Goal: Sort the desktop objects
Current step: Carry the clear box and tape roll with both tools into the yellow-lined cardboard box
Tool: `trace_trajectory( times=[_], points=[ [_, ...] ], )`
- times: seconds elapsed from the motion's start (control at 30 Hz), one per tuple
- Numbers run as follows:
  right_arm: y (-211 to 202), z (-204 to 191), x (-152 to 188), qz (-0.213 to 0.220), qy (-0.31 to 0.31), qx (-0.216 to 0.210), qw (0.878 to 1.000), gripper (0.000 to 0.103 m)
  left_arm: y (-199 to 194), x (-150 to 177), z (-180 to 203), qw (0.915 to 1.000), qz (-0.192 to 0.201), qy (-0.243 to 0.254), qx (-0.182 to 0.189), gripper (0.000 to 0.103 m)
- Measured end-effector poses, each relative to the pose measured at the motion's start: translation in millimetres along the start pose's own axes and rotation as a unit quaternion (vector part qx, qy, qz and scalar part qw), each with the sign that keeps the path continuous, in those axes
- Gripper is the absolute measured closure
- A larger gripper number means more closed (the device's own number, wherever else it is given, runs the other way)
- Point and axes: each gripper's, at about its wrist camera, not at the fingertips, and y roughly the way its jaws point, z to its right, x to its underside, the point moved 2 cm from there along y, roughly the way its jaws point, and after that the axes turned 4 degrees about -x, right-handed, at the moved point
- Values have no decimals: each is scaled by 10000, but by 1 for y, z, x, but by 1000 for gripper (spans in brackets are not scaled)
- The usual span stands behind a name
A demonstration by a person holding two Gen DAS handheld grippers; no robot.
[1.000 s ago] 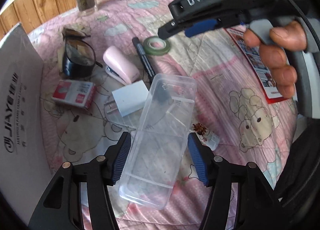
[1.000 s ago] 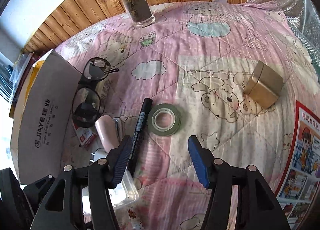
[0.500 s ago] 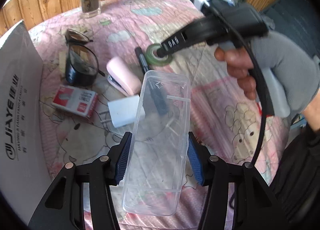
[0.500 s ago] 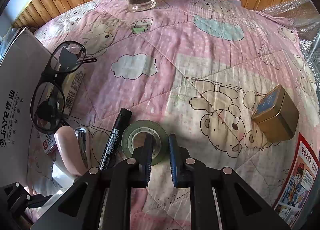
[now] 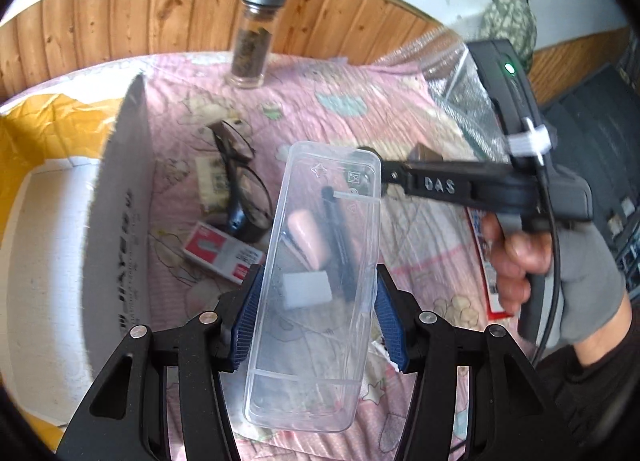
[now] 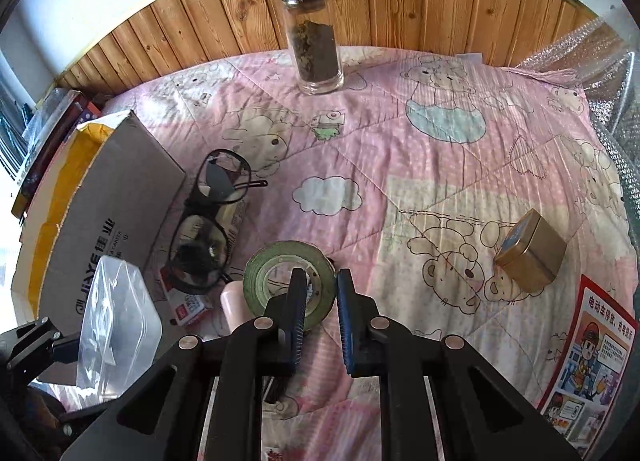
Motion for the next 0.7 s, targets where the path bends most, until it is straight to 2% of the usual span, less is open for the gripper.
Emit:
trace_trajectory(
  times=[0.43, 0.7],
  points=[
    [-31, -86, -9, 477, -478, -347, 9971, 87, -49, -22, -45, 9967, 569, -578, -30, 48],
    [-45, -131, -8, 744, -845, -421, 9927, 87, -72, -27, -77, 9928, 755, -932, -62, 48]
  ],
)
